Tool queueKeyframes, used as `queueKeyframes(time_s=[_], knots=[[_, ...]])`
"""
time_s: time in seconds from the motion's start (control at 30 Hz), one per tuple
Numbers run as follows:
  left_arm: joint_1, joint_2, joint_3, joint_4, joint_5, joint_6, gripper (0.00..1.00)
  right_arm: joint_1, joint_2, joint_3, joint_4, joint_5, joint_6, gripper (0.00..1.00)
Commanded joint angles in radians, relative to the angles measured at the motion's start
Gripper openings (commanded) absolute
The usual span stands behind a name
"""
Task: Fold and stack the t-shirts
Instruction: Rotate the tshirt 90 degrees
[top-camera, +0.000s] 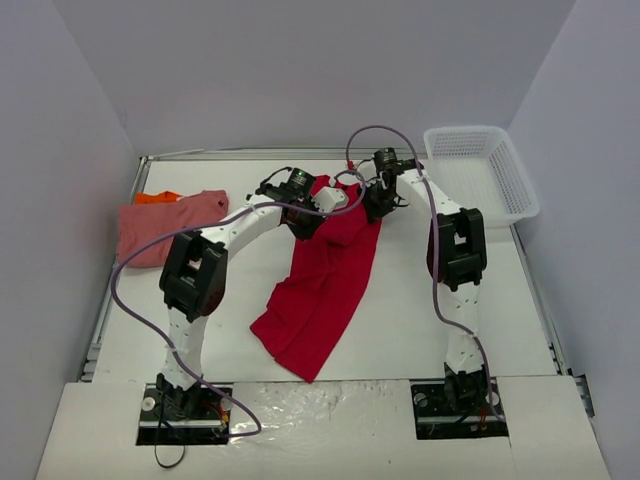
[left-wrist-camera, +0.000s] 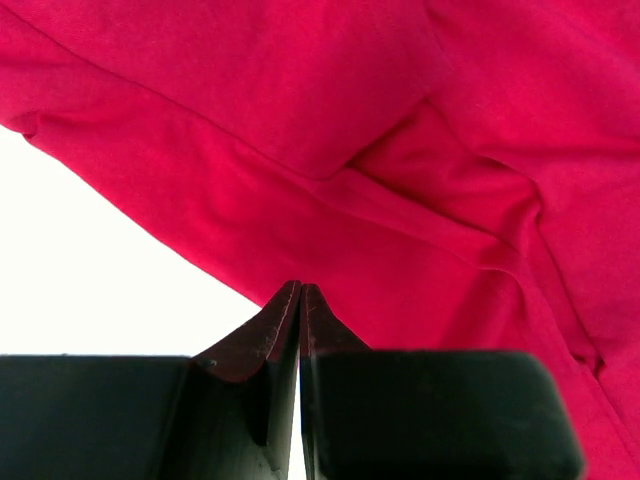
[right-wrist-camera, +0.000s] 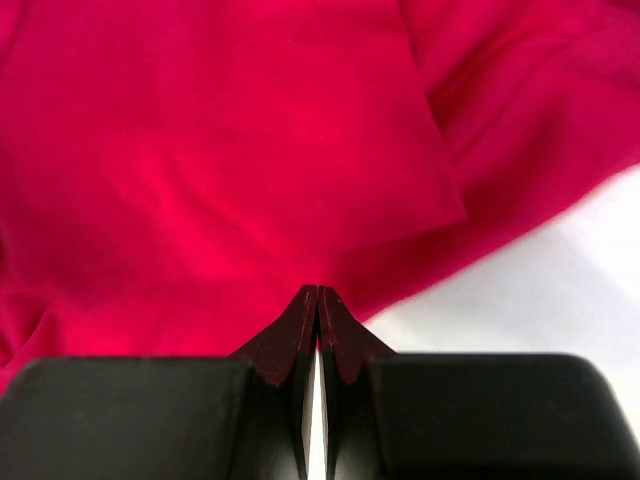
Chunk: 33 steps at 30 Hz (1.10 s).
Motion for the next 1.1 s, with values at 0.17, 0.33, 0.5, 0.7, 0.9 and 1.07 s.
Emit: queueKeyframes(time_s=[0.17, 0.33, 0.5, 0.7, 0.9, 1.07], knots=[[0.018, 0.038, 0.082, -0.007, -0.030, -0.022, 0.02, -0.013, 0.077, 0.063, -0.069, -0.042, 0.025, 0.00], [0.021, 0.072, 0.110, -0.026, -0.035, -0.033, 0.02, -0.016, 0.104, 0.073, -0.072, -0.042, 0.025, 0.00], [0.022, 0.069, 0.116, -0.019, -0.030, -0.054, 0.02, -0.024, 0.153, 0.135, -0.087, -0.040, 0.026, 0.00], [0.025, 0.020, 0.105, -0.019, -0.046, -0.048, 0.02, -0.030, 0.264, 0.290, -0.133, -0.048, 0.022, 0.00], [0.048, -0.031, 0.091, -0.039, -0.050, -0.045, 0.02, -0.033, 0.360, 0.421, -0.138, -0.037, 0.017, 0.00], [0.073, -0.084, 0.021, -0.037, -0.087, -0.034, 0.02, -0.033, 0.428, 0.534, -0.135, -0.037, -0.001, 0.00]])
